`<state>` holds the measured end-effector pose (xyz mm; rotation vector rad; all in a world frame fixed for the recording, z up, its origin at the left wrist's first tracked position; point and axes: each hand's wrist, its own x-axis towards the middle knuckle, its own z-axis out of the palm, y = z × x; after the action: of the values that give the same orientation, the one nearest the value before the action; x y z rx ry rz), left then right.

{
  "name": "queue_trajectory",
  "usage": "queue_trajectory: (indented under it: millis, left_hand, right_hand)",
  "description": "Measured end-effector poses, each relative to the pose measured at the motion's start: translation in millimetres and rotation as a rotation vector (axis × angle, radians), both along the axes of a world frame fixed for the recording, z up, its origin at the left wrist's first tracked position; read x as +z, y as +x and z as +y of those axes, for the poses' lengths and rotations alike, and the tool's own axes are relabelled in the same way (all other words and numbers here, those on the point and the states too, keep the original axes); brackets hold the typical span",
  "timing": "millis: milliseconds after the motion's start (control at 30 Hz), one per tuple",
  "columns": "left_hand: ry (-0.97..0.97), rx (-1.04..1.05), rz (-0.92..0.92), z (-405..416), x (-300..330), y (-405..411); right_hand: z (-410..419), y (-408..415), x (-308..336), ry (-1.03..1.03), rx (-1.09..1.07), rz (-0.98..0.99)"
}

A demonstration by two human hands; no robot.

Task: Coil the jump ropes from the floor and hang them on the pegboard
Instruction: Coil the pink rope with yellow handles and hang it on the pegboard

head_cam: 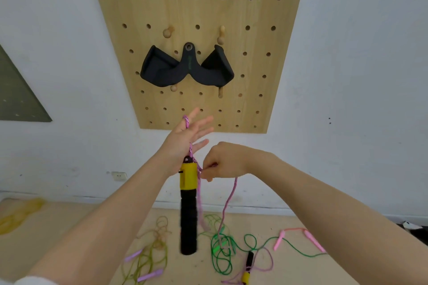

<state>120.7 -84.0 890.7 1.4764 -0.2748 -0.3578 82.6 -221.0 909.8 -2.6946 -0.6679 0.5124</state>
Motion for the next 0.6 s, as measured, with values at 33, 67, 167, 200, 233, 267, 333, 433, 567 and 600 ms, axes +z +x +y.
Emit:
queue_trajectory:
  millis: [33,67,167,200,233,267,333,433,567,600]
  left_hand:
    - [0.046,-0.018,0.016,1.4,-1.7,0.5]
    - [0.08,-0.048,0.029,2.3,-2.7,-0.8]
    - [0.111,-0.153,0.037,1.7,0.0,-11.3]
    - [0.088,-0.178,0.054,2.4,0.1,-11.9]
    - [0.042,-0.206,0.097,4.2,1.4,-11.6]
    - [-0.017,-0.244,0.152,7.0,2.9,-9.6]
    - [-0.095,-0.325,0.243,14.5,5.5,-3.8]
    - [-0.035,-0.411,0.273,19.1,8.8,-2.5]
    - [0.056,-0.426,0.236,14.2,2.4,-6.1]
    - [0.052,-0.434,0.232,12.8,0.1,-7.5]
  right_hand:
    - [2.1,-3.4,6.8,0.034,0.043,0.004]
    - [3.6,-5.5,12.6,0.071,0.077,-0.008]
    - [1.8,0.5,22.4,0.187,0.061,-0.23]
    - [-0.4,5.4,22.4,0.219,-0.019,-0.342]
    - [-2.4,9.8,21.6,0.253,-0.126,-0.43]
    - [-4.3,12.8,20.5,0.301,-0.229,-0.482]
    - [-9.4,17.4,16.6,0.46,-0.352,-0.445]
    - [-15.6,18.4,13.6,0.704,-0.345,-0.199]
    - [-8.6,15.2,18.9,0.514,-0.152,-0.114]
    - [-5.3,14.2,20.9,0.442,-0.127,-0.098]
